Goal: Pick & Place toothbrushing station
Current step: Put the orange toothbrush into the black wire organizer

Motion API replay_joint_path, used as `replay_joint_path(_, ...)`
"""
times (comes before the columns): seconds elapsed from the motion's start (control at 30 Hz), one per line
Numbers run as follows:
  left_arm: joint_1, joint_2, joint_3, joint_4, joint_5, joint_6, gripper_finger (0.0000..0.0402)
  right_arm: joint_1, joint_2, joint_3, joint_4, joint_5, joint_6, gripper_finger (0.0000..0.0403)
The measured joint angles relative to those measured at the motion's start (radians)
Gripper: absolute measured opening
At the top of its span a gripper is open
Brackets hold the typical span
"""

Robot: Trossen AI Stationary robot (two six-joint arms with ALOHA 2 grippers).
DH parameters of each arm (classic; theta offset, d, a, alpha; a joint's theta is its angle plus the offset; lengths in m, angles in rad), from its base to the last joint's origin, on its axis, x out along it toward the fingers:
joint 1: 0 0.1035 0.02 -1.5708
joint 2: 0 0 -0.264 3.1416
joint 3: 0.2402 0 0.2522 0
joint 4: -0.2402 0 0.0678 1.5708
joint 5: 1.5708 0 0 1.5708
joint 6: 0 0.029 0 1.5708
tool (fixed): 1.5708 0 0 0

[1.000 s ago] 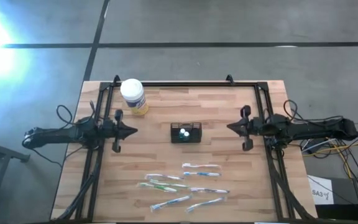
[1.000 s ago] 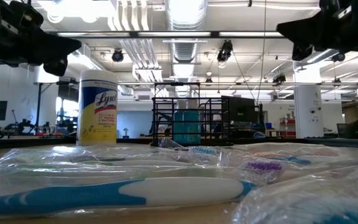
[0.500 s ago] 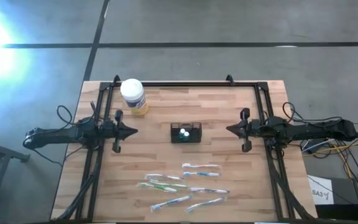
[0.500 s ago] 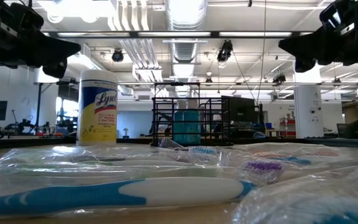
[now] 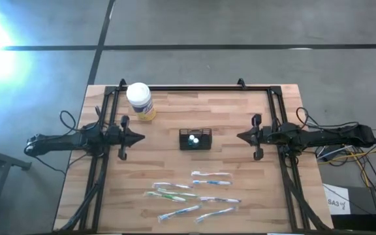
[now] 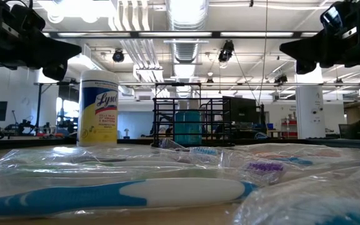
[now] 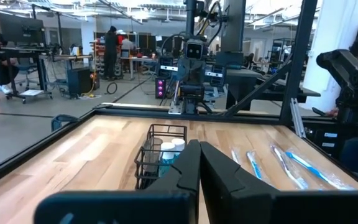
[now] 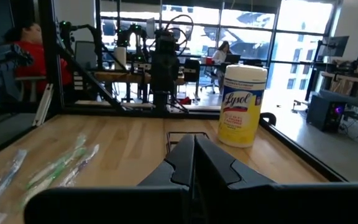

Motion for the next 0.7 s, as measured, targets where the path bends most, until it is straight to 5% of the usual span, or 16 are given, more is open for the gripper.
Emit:
replay_joint_path(0.43,0.0,0.0,0.0,-0.001,-0.002,0.006,0.0009,0.008,0.058,0.064,-0.03,-0.009,0.085,0.0008)
replay_joint_path(0.7,0.0,0.0,-0.001,-0.001,-0.002,0.018,0.0015,0.063,0.266,0.338,-0.357,-0.016,0.106,0.0008)
